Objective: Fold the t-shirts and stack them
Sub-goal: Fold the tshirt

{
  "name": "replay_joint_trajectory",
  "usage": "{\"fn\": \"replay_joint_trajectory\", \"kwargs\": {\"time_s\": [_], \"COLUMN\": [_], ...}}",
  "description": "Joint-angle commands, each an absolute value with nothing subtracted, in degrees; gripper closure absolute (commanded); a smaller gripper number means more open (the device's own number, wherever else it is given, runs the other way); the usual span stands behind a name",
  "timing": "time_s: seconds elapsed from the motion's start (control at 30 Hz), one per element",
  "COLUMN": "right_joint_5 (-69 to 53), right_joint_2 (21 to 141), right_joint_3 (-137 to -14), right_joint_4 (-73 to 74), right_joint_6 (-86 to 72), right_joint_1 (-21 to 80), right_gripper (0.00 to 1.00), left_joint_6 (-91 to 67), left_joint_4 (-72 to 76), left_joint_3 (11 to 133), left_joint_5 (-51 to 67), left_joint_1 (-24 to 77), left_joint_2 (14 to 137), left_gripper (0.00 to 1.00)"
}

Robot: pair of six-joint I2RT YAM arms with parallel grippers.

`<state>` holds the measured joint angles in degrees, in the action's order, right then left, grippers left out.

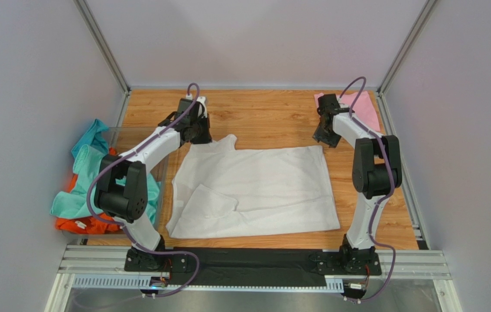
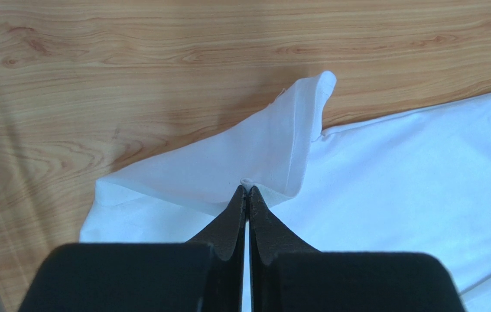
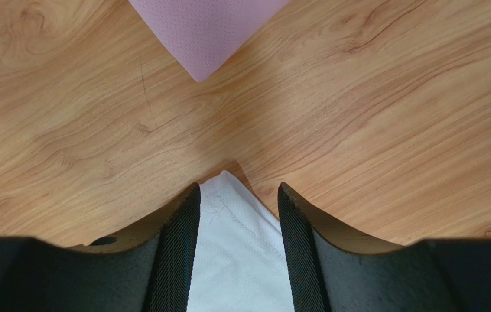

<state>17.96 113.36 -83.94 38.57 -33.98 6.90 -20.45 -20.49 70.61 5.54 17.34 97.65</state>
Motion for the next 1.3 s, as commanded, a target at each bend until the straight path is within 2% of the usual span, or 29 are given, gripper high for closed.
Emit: {"fn": "replay_joint_trajectory", "kwargs": {"time_s": [0.0, 0.2, 0.43, 0.6, 0.7, 0.73, 1.03, 1.27], "right_joint_5": [19.51, 18.46, 16.79, 15.91, 15.82, 15.91, 19.06, 19.51], "right_joint_2": [115.22, 118.56, 116.11, 114.44, 114.0, 113.82, 108.11, 101.52], "right_joint_3": [-87.01, -87.63, -83.24, -81.56, -81.56, -81.56, -79.11, -73.57], "right_joint_4": [37.88, 37.18, 33.77, 33.05, 33.13, 33.13, 33.22, 32.78], "right_joint_6": [-32.96, -32.52, -33.22, -33.66, -33.22, -32.87, -31.38, -30.85], "right_joint_1": [6.94, 7.03, 7.12, 7.29, 7.38, 7.47, 8.88, 9.84], "right_gripper": [0.51, 0.53, 0.72, 0.77, 0.92, 1.0, 1.0, 1.0], "left_joint_6": [-21.18, -22.41, -23.55, -23.82, -23.99, -23.99, -23.47, -24.61], "left_joint_4": [-17.67, -16.0, -14.5, -14.41, -14.68, -14.76, -15.03, -14.94], "left_joint_3": [69.96, 67.68, 66.27, 65.48, 65.04, 64.95, 62.76, 55.91], "left_joint_5": [7.03, 7.82, 8.88, 8.61, 8.53, 8.44, 9.58, 8.88], "left_joint_1": [17.58, 17.67, 17.75, 17.75, 17.84, 17.84, 18.02, 19.16], "left_joint_2": [94.39, 93.69, 93.43, 92.64, 91.68, 91.5, 86.84, 79.9], "left_gripper": [1.0, 1.0, 1.0, 1.0, 1.0, 1.0, 1.0, 1.0]}}
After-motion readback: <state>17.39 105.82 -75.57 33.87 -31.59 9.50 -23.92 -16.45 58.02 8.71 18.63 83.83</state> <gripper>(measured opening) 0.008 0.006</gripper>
